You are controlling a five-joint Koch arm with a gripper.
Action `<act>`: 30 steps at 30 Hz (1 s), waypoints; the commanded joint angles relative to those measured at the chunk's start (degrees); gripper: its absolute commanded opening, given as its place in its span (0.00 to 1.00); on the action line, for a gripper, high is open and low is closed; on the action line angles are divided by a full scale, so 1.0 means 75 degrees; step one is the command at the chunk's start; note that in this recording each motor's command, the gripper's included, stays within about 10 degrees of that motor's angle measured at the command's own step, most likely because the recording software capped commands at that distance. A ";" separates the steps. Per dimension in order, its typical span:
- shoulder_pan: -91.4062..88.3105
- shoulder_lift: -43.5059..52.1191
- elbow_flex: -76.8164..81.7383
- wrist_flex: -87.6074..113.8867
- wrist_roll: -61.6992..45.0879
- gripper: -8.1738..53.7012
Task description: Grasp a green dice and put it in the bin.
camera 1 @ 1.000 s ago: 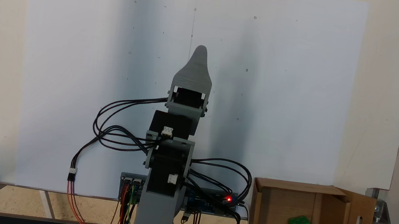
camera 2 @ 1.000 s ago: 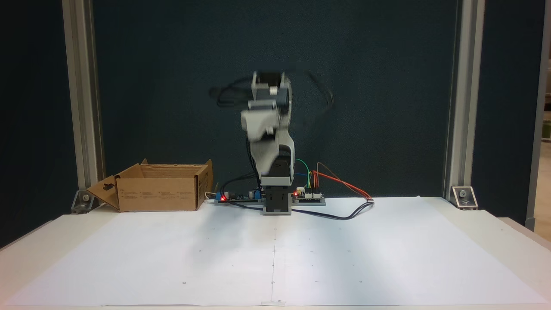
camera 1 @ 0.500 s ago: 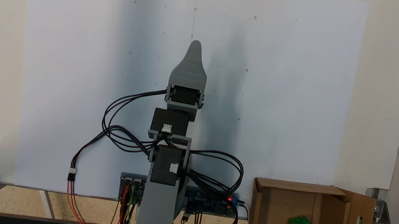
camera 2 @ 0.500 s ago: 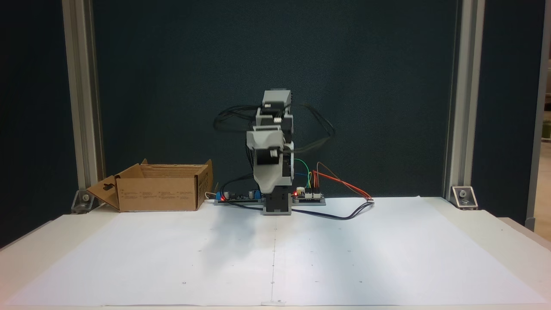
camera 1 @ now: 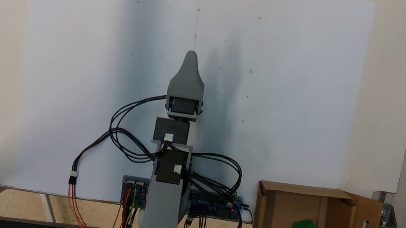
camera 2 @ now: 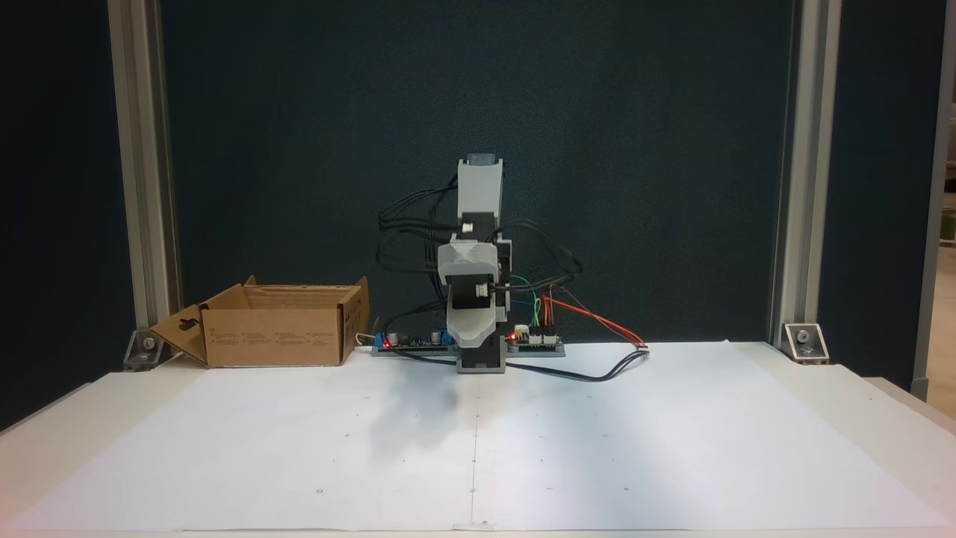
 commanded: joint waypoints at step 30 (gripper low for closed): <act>-0.0035 0.0809 0.2332 -0.5473 -0.0867 0.85</act>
